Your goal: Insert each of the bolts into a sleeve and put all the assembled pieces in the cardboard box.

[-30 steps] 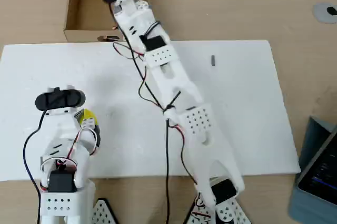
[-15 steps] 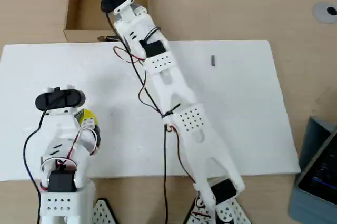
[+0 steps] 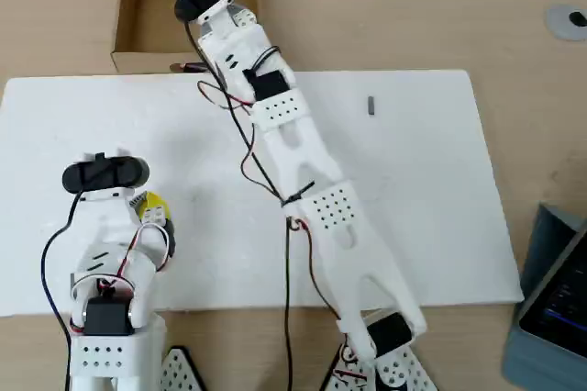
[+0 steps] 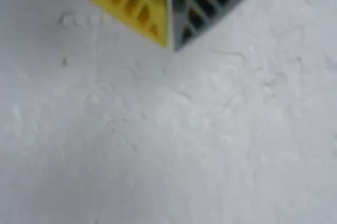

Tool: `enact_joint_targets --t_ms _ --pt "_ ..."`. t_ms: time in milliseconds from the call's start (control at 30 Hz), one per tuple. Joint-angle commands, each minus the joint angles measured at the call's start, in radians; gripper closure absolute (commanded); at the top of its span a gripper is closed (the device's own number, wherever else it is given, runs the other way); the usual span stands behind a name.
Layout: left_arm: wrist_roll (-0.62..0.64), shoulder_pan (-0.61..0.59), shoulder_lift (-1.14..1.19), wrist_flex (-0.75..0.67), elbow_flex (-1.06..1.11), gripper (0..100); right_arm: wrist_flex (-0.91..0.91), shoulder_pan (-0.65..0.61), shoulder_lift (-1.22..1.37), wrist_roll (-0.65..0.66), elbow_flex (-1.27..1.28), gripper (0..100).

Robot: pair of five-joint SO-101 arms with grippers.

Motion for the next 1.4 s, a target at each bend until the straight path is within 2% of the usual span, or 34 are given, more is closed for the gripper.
enact_joint_targets --t_ms 0,133,300,467,1067,1267,1367 --pt "-0.002 -0.003 -0.008 0.003 0.012 99 0.017 0.012 -0.015 0.005 -0.116 87.4" --pt "-0.002 -0.003 -0.008 0.003 0.012 99 0.112 0.012 -0.016 0.008 -0.205 99.5" --pt "-0.002 -0.003 -0.008 0.003 0.012 99 0.218 0.018 -0.096 0.002 -0.199 98.9" --pt "-0.002 -0.003 -0.008 0.003 0.012 99 0.325 0.016 -0.2 -0.078 -0.199 98.9" --pt "-0.002 -0.003 -0.008 0.003 0.012 99 1.051 0.067 -0.602 -0.216 -0.2 98.9" --pt "-0.002 -0.003 -0.008 0.003 0.012 99 1.25 0.068 -0.739 -0.296 -0.2 98.9" --pt "-0.002 -0.003 -0.008 0.003 0.012 99 1.272 0.088 -0.805 -0.318 -0.2 98.9"
